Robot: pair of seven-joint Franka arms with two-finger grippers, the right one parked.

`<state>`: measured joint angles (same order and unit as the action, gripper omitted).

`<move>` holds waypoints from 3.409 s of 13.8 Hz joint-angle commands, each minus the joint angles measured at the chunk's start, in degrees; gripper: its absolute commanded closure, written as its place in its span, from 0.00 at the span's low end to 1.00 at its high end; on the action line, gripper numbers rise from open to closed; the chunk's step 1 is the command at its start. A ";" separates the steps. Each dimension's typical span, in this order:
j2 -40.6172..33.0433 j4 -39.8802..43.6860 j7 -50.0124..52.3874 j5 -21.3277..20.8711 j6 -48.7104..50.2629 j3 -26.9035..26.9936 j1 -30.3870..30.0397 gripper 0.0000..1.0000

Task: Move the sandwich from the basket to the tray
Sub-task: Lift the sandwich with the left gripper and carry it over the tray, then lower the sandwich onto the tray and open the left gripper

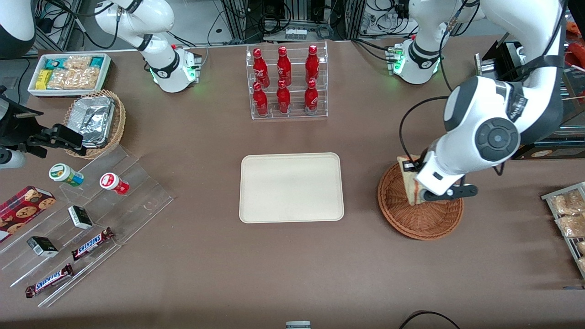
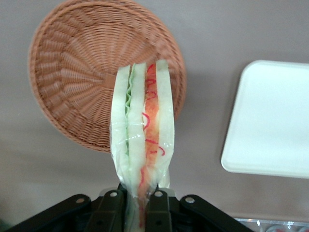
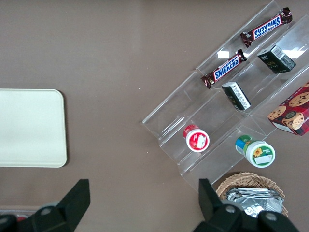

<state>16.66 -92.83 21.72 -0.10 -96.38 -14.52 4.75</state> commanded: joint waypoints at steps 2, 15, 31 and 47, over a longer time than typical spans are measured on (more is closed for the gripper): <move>0.92 0.72 -2.39 0.28 0.32 -4.36 0.43 1.00; 16.38 9.25 11.32 -2.97 -9.77 -5.17 16.16 1.00; 26.58 13.29 13.17 -3.76 -19.20 -4.02 20.65 1.00; 29.40 13.20 13.61 -6.93 -20.08 -4.02 21.09 0.00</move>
<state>45.07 -81.59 34.25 -6.17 -116.44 -19.09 24.77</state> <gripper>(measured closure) 0.476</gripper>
